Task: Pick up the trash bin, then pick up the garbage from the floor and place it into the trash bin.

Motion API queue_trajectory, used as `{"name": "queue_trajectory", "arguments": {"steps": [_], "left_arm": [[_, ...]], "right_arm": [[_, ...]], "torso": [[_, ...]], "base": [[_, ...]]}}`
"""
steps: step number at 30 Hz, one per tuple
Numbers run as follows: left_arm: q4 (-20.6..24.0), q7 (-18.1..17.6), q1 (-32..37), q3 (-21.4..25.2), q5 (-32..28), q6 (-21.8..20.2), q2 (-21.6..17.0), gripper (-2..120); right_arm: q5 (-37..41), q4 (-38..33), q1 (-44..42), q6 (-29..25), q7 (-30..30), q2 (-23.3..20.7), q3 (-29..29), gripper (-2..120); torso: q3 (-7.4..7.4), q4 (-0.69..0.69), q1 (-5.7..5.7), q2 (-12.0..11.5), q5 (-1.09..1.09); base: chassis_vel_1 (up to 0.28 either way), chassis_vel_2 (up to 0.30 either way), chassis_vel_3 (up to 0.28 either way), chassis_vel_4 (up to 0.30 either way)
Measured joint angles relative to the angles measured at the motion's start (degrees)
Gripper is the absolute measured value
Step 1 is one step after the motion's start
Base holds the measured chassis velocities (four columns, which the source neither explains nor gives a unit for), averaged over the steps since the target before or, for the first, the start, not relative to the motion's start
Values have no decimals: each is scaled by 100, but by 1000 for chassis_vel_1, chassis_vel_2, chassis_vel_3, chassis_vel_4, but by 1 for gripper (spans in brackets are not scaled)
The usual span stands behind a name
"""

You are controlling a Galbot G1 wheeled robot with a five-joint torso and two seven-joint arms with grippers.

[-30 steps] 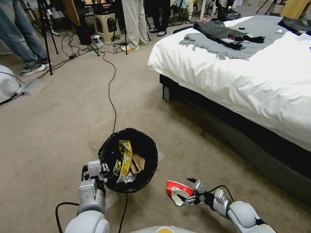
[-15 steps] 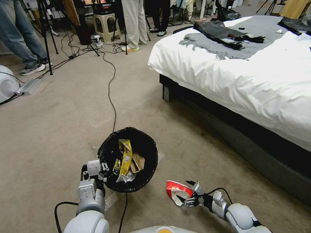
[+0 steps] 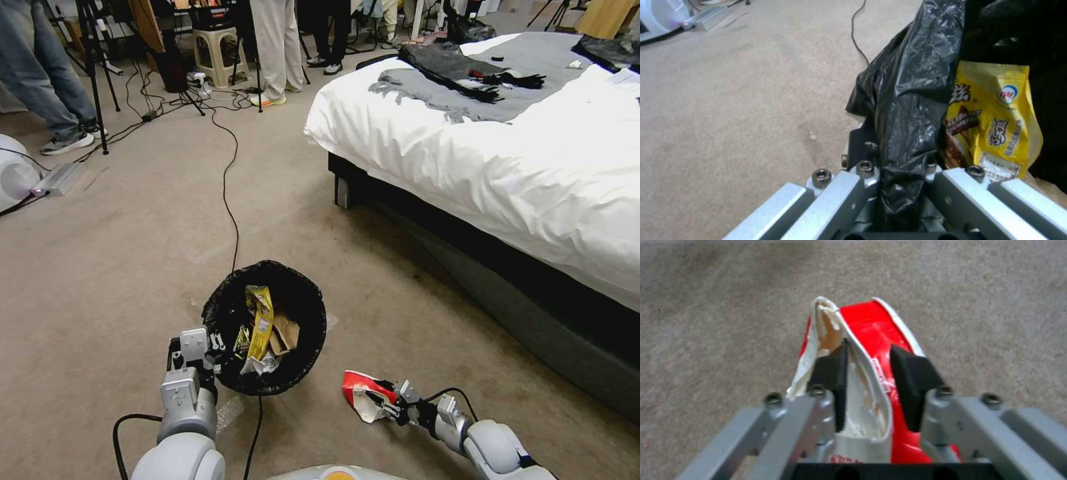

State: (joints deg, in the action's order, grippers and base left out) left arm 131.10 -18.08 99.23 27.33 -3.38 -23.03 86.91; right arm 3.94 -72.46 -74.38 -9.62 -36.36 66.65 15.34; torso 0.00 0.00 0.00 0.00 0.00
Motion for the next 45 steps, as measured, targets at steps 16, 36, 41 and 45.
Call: {"name": "queue_trajectory", "arguments": {"steps": [16, 36, 41, 45], "left_arm": [[-2, -5, 3, -18, -48, -128, -21, 0], [-213, -4, -23, -38, -52, -78, -38, 0], [-270, -4, -7, -75, -28, -38, -30, 0], [-300, 0, -11, -101, -4, -24, -42, 0]], "right_arm": [[168, -76, -66, -72, 9, 9, 44, 0], [924, -2862, -486, -460, 1192, 321, 472, 0], [1404, -3974, -484, -470, 1464, 382, 450, 0], [1746, -4747, -483, -523, 1508, 298, 250, 0]], "torso": [[0, 0, 0, 0, -2], [0, 1, 0, 0, -2], [0, 0, 0, 0, -1], [0, 1, 0, 0, -1]], "base": [[0, 0, 0, 0], [0, 0, 0, 0], [0, 0, 0, 0], [0, 0, 0, 0]]}}
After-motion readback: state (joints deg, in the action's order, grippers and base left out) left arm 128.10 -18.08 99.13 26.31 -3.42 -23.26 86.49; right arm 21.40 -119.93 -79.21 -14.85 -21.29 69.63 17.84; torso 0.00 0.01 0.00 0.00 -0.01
